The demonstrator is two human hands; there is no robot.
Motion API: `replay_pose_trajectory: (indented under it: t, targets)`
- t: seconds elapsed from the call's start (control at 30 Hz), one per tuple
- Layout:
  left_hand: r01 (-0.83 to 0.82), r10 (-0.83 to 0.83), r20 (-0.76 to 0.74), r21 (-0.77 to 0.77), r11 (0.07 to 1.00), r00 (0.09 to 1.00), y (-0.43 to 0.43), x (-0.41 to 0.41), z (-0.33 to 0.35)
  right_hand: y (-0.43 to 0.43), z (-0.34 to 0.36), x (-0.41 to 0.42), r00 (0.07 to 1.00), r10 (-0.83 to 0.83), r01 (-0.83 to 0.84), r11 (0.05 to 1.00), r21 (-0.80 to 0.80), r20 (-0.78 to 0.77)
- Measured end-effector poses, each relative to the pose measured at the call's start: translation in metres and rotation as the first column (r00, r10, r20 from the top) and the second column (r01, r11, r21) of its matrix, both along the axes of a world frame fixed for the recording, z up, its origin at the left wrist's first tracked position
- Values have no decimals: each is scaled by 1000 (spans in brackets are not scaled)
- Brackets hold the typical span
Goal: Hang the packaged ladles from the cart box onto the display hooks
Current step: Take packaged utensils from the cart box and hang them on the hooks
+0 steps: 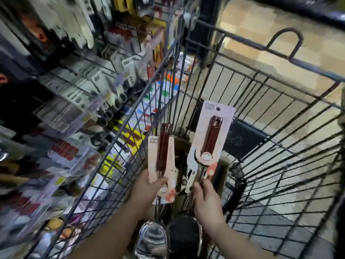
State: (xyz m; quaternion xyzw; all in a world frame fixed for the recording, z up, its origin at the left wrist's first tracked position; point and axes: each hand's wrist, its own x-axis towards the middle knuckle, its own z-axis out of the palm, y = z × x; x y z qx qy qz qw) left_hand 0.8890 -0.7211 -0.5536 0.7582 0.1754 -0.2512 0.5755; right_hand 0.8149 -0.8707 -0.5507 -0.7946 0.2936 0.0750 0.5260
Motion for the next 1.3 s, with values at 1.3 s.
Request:
replay_pose_trajectory:
  t: [1.3]
  targets:
    - [-915,807,535,-142,378,251,376,-561,338,428,308,-344,226,739,-932,353,-80,634]
